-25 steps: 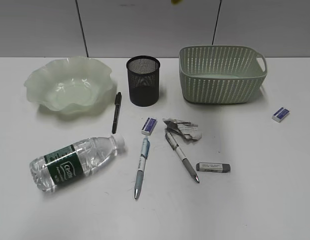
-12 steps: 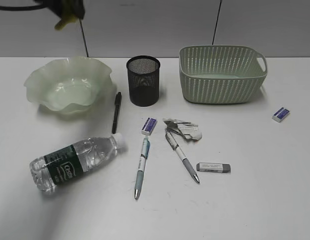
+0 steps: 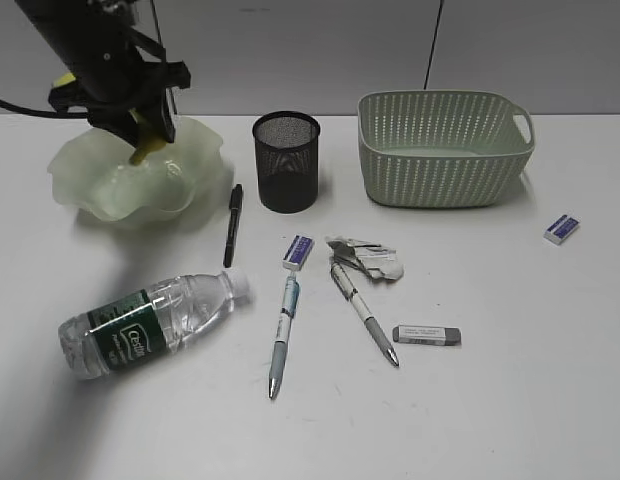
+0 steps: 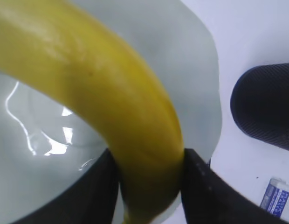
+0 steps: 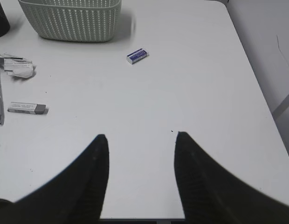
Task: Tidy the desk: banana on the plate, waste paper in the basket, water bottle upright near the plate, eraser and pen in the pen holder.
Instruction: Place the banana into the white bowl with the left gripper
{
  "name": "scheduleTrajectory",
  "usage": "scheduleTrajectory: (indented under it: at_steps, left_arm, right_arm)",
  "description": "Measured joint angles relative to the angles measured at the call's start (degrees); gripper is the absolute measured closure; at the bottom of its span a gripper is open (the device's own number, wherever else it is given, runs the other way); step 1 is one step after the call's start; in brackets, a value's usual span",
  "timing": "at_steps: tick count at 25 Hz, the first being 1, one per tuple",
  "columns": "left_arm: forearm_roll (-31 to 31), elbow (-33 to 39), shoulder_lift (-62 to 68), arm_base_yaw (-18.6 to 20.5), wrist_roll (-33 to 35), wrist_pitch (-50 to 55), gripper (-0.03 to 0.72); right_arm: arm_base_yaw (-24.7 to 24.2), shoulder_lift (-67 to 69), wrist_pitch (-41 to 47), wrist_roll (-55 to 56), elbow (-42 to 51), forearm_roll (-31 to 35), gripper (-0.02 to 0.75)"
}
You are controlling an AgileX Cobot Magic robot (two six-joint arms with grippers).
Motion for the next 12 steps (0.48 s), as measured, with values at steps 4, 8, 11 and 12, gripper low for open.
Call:
scheduleTrajectory:
  at_steps: [4, 8, 11, 12]
  left_arm:
    - [-4.4, 0.0, 2.8, 0.0, 0.0, -0.8, 0.383]
    - [-5.8, 0.2, 2.8, 0.0, 0.0, -1.0, 0.251]
    - [-4.2, 0.2, 1.6, 0.0, 0.0, 0.2, 0.173]
    - [-3.0, 0.2, 0.9, 0.0, 0.0, 1.4, 0.166]
  right_arm:
    - [0.0, 0.0, 0.0, 0.0, 0.0, 0.0, 0.362]
    - [0.0, 0.0, 0.0, 0.0, 0.0, 0.0, 0.362]
    - [0.0, 0.0, 0.0, 0.0, 0.0, 0.0, 0.362]
    - [0.0, 0.0, 0.0, 0.0, 0.0, 0.0, 0.362]
